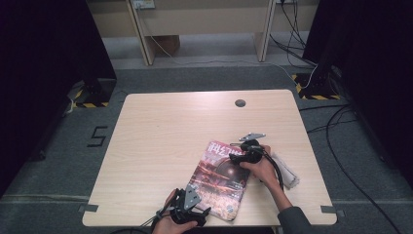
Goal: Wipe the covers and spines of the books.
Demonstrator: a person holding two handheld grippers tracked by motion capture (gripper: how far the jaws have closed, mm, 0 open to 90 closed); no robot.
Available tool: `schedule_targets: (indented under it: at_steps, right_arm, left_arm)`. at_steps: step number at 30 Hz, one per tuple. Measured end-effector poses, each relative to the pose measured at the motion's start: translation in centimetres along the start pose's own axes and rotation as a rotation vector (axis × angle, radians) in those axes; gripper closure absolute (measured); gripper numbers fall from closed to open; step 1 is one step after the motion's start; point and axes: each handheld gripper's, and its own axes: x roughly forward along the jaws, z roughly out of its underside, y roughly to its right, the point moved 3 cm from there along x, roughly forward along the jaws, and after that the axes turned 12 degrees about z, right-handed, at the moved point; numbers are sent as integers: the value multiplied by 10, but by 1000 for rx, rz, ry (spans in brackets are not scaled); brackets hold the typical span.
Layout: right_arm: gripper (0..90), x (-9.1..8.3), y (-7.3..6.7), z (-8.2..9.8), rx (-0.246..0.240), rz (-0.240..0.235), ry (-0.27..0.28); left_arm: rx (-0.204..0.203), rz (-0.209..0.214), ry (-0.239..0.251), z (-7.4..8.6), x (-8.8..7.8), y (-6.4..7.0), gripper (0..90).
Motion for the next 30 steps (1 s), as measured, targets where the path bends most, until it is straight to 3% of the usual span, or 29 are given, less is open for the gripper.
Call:
schedule_targets:
  at_steps: [6,9,18,25,30]
  right_arm:
    - [265,-8,-1,6,-27,15,-14]
    - [265,-16,0,12,-57,13,-13]
    - [260,-44,0,39,-94,1,-32]
    - [261,-63,-2,58,-131,-42,-45]
    - [261,-73,-6,69,-133,-51,-37]
  left_arm:
    - [13,-13,-12,1,-4,-8,136]
    - [-20,-8,-23,4,-7,-19,108]
    - [-25,-109,-58,7,-19,-46,92]
    - [-65,-207,-53,8,-22,-67,91]
    - [-90,-199,-35,8,-24,-68,166]
